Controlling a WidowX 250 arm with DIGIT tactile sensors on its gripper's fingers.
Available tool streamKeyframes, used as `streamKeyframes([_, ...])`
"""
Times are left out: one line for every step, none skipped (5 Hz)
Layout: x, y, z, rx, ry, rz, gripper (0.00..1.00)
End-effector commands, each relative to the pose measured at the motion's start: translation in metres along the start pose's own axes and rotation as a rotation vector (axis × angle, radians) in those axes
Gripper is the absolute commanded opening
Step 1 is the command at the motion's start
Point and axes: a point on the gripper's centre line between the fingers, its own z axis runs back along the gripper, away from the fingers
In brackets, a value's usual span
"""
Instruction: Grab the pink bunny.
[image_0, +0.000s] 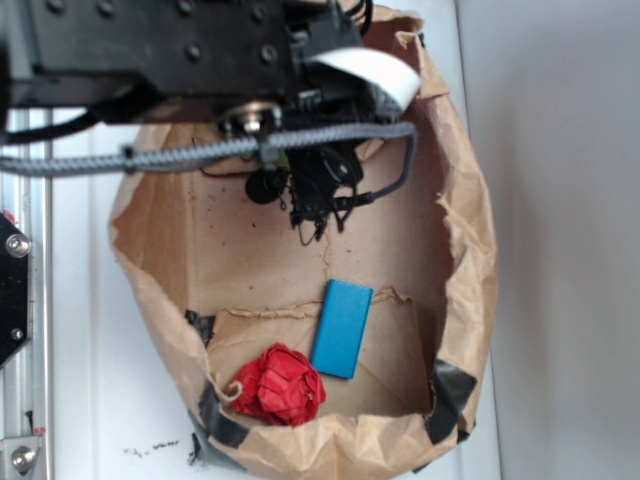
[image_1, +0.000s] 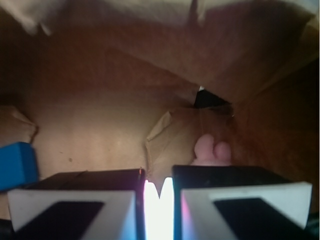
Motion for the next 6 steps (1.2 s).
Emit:
streamKeyframes([0.021,0.024,0.031,0.003,-0.093,0.036,0.0])
streamKeyframes([0.022,0.026,0.026,-0.002,-0.086,0.021,0.9])
streamKeyframes([0.014,0.029,0.0,0.075,-0.084,-0.007,1.0])
streamKeyframes([0.008,0.034,-0.025,0.146,-0.07,-0.041,1.0])
streamKeyframes([0.004,0.041,-0.05,0.229,-0.027,-0.05,1.0])
streamKeyframes([-0.001,0.044,-0.062,0.257,0.011,-0.066,1.0])
